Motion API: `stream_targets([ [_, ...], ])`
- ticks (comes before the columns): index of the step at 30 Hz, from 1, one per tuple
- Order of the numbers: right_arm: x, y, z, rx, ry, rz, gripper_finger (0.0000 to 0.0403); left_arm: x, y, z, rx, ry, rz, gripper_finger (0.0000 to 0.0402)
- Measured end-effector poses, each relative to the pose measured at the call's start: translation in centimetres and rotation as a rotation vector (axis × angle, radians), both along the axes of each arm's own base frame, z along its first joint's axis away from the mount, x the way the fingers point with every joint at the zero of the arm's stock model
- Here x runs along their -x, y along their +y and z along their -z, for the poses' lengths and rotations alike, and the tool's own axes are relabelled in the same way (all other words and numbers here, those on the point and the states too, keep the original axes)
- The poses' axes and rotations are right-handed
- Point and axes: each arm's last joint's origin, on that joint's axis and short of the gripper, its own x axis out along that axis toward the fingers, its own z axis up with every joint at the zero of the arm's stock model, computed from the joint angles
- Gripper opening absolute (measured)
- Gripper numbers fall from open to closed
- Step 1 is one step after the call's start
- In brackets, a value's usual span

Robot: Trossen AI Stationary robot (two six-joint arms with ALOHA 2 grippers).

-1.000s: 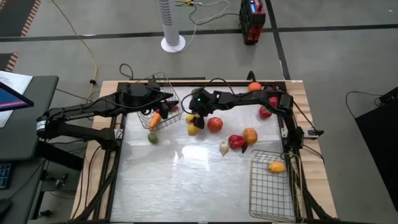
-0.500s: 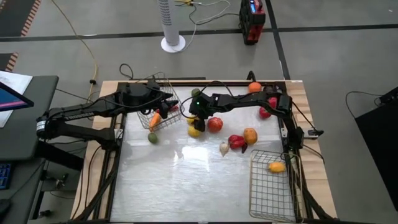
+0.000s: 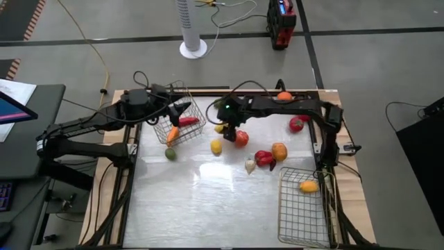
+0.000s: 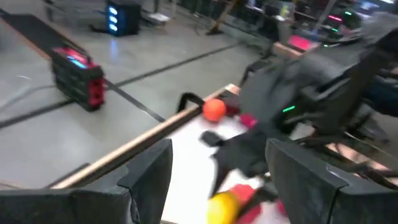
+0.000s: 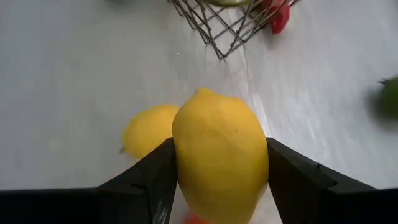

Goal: Sort produce into baskets
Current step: Put the top lemon into the bottom wire basket

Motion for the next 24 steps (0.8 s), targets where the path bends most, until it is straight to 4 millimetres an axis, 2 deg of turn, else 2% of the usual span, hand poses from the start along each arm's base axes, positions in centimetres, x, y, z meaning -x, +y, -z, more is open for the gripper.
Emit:
stream_targets([
  [4,2.7,1.2,-3.7,-0.062,0.014,0.014,0.024,0.0,0.2,0.0,-0.018,0.008,-0.071,0.0245],
  [10,6.4,4.3,-6.2,-0.299,0.179,0.13,0.024,-0.1,0.3,0.2,-0.007,0.018,-0.083,0.0245],
  [16,9.9,10.8,-8.0,-0.337,0.409,0.108,0.024,-0.2,0.1,0.3,0.023,0.013,-0.006,0.0245],
  [20,12.2,14.8,-9.9,-0.367,0.413,0.107,0.024,-0.2,0.0,0.3,0.02,0.017,0.019,0.0245],
  [24,14.8,17.8,-11.6,-0.411,0.403,0.204,0.024,-0.2,0.0,0.3,0.013,0.021,0.021,0.0245],
])
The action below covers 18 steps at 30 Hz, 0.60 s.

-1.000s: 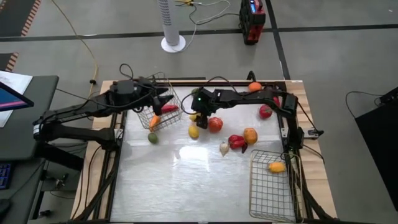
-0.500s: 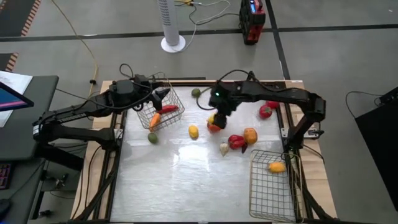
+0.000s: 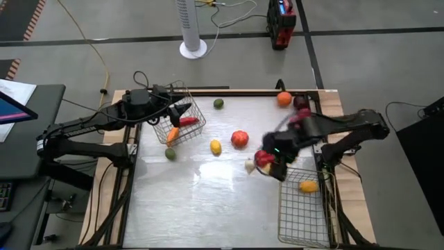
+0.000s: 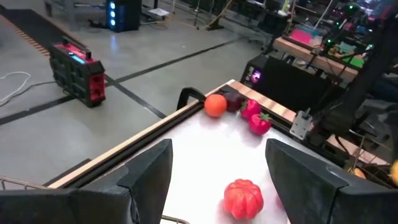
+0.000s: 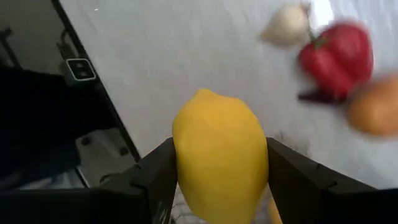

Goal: Sort produce into baskets
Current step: Put the top lemon into the bottom wire basket

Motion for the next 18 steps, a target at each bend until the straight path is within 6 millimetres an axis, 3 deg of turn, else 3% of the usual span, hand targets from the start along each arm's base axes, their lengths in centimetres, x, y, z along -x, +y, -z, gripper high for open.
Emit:
stream_targets([
  [4,2.9,1.9,-0.6,0.089,0.078,0.154,0.024,0.0,0.0,0.0,-0.012,0.007,0.004,0.0245],
  [7,4.3,2.9,0.0,0.103,0.143,0.229,0.0248,0.0,0.0,0.0,-0.028,0.017,0.024,0.0245],
  [12,5.6,4.1,1.7,0.08,0.226,0.259,0.0277,-0.1,-0.2,0.0,-0.032,0.021,0.076,0.0245],
  [18,5.8,3.9,2.3,0.049,0.218,0.286,0.0316,-0.2,-0.3,0.0,-0.022,0.016,0.117,0.0245],
])
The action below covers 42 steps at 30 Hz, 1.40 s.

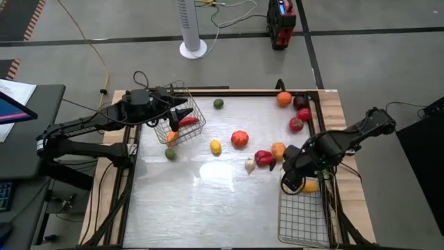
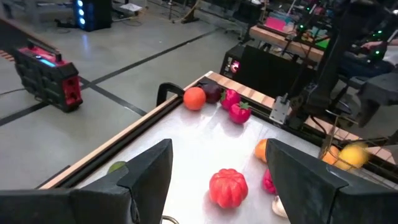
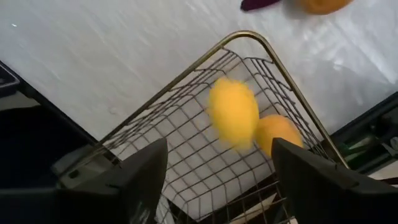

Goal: Sort produce into baskets
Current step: Put the top lemon into the bottom wire basket, then put the pumpkin into the top wire basket

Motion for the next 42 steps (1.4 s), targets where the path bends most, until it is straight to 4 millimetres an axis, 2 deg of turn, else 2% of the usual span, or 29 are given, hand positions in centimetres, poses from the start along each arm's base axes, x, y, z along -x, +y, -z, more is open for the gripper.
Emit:
stream_targets([
  [7,0.2,-0.9,-0.5,-0.033,-0.027,0.014,0.0351,0.0,0.0,0.0,-0.001,0.001,0.002,0.0245],
  [13,-0.3,-2.8,-0.8,-0.024,-0.067,0.02,0.035,0.0,0.0,0.0,-0.001,0.001,0.002,0.0245],
  [21,-2.5,-6.7,-0.9,0.031,-0.212,-0.027,0.0342,-0.1,-0.2,0.0,0.036,-0.013,0.052,0.0245],
  [28,-4.7,-11.4,-1.0,0.236,-0.359,-0.099,0.035,-0.1,-0.2,0.0,0.094,-0.039,0.016,0.0245],
  [33,-8.3,-15.3,1.1,0.358,-0.388,-0.251,0.0374,-0.1,-0.1,0.0,0.16,-0.069,-0.015,0.0245],
  [38,-12.3,-19.2,5.1,0.328,-0.418,-0.352,0.0395,0.0,0.0,0.0,0.238,-0.109,-0.066,0.0245],
  [42,-14.5,-20.8,8.1,0.321,-0.392,-0.449,0.0399,0.0,-0.1,0.1,0.306,-0.133,-0.076,0.0245],
])
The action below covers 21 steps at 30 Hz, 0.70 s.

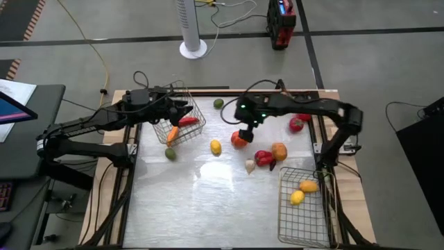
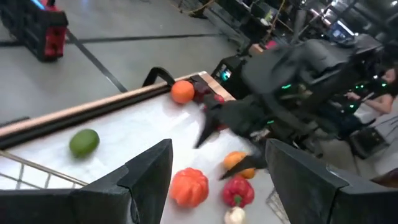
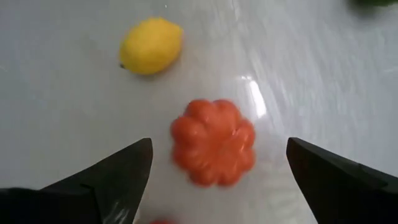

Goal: Sort produce into baskets
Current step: Put the pumpkin into the top wire basket

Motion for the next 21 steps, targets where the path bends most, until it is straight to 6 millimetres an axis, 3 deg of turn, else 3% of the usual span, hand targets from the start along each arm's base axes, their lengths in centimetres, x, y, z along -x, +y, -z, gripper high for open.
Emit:
stream_targets([
  [4,-1.6,-1.4,1.7,0.03,0.058,-0.082,0.0399,0.0,-0.1,0.1,0.036,-0.007,0.019,0.0245],
  [12,-2.2,-2.8,3.4,0.022,0.114,-0.112,0.04,0.0,0.1,0.1,0.009,0.003,-0.031,0.0245],
  [21,-3.3,0.2,3.5,0.059,0.116,-0.27,0.04,0.1,0.1,0.1,-0.036,0.023,-0.03,0.0245],
])
